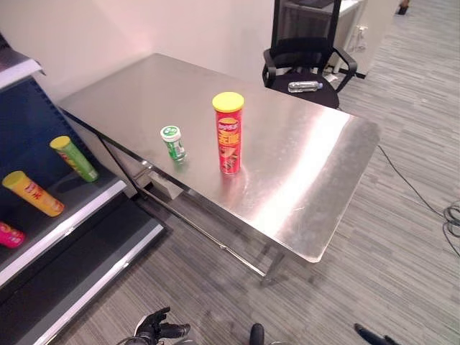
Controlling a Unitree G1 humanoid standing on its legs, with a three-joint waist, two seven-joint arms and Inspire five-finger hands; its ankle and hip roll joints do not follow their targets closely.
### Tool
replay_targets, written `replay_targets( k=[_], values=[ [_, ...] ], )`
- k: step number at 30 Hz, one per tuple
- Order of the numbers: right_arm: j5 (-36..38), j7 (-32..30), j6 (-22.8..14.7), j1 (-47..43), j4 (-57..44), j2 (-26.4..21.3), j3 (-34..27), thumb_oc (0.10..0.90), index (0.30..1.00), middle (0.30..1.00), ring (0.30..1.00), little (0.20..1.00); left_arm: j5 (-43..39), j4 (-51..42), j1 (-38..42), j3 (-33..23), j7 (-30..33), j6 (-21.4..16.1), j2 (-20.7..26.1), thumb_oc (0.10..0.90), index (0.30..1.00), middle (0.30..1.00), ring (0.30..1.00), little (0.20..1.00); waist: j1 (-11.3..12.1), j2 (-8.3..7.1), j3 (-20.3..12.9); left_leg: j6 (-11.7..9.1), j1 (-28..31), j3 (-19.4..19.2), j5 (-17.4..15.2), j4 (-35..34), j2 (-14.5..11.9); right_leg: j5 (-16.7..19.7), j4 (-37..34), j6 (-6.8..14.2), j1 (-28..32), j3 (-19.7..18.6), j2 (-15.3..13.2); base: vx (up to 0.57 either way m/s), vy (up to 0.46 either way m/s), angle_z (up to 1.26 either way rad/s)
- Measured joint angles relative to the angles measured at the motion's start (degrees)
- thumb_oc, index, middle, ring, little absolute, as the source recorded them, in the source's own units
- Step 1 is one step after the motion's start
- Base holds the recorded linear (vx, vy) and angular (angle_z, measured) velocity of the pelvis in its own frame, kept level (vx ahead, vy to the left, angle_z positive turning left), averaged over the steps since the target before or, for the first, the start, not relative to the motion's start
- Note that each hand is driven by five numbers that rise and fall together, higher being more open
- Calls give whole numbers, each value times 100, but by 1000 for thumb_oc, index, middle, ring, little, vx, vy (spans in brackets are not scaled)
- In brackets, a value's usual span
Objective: Put the goods on the table back onto the shelves and tidy them up.
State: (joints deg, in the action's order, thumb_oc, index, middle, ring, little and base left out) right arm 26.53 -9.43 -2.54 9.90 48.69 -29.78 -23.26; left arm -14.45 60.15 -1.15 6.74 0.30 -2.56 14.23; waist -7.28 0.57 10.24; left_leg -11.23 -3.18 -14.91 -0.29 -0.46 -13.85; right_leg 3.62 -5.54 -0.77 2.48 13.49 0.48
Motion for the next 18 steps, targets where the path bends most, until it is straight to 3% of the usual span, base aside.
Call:
replay_targets(
  k=[2,3,5,6,9,10,11,12,14,18],
  values=[
    [-129,-211,-59,-326,-105,-741,-98,800,900,900,900,900,8,128,74,4,5,17,-58,800,900,900,900,900,-30,18,-3,45,256,250,255,-402,150,9,-25,60,25,-144,19,147,211,-41],
    [-387,-488,-212,-176,-1198,-969,-618,800,900,900,900,900,9,0,37,-49,16,-5,-90,800,900,900,900,900,-44,64,-15,339,358,266,470,-497,284,-20,-25,116,40,-173,-38,134,213,-29],
    [-453,-534,-170,-185,-2394,-999,-830,800,900,900,900,900,14,-75,-75,-89,8,-4,-105,800,900,900,900,900,-55,70,-15,435,457,209,554,-502,429,-4,-24,218,83,-287,-170,94,165,-35],
    [-607,-593,-334,-266,-2898,-1068,-791,800,900,900,900,900,50,-56,-128,-89,9,-4,-105,800,900,900,900,900,-56,64,-13,523,478,121,614,-503,508,28,-24,333,116,-301,-262,49,95,-30],
    [-845,-512,-488,-595,-4000,-1466,-414,800,900,900,900,900,113,-78,-225,-115,11,-5,-84,800,900,900,900,900,24,-26,-76,753,580,106,570,-501,815,51,-22,528,187,-274,-581,52,61,5],
    [-851,-292,-594,-917,-4347,-1641,-35,800,900,900,900,900,115,-86,-317,-115,8,-4,-3,800,900,900,900,900,88,-97,-137,815,594,117,554,-494,922,52,-17,562,221,-264,-677,24,43,12],
    [-851,-292,-594,-917,-4347,-1641,-35,800,900,900,900,900,115,-86,-317,-115,8,-4,-3,800,900,900,900,900,88,-97,-137,815,594,117,554,-494,922,52,-17,562,221,-264,-677,40,44,12],
    [-851,-35,-697,-1357,-4399,-2008,512,800,900,900,900,900,131,-103,-361,-74,-3,1,115,800,900,900,900,900,256,-129,-155,866,609,118,556,-468,986,61,21,574,235,-261,-744,26,19,13],
    [-749,164,-779,-1758,-4426,-2009,780,800,900,900,900,900,136,-140,-414,-57,-7,-11,189,800,900,900,900,900,489,-157,-167,896,617,132,533,-470,1010,63,21,583,267,-202,-768,20,9,12],
    [-302,438,-810,-2918,-4294,-2056,1714,800,900,900,900,900,146,-152,-544,-16,-89,-9,225,800,900,900,900,900,650,-161,-172,896,620,207,534,-470,1011,62,20,584,320,-93,-768,3,-22,8]
  ],
)
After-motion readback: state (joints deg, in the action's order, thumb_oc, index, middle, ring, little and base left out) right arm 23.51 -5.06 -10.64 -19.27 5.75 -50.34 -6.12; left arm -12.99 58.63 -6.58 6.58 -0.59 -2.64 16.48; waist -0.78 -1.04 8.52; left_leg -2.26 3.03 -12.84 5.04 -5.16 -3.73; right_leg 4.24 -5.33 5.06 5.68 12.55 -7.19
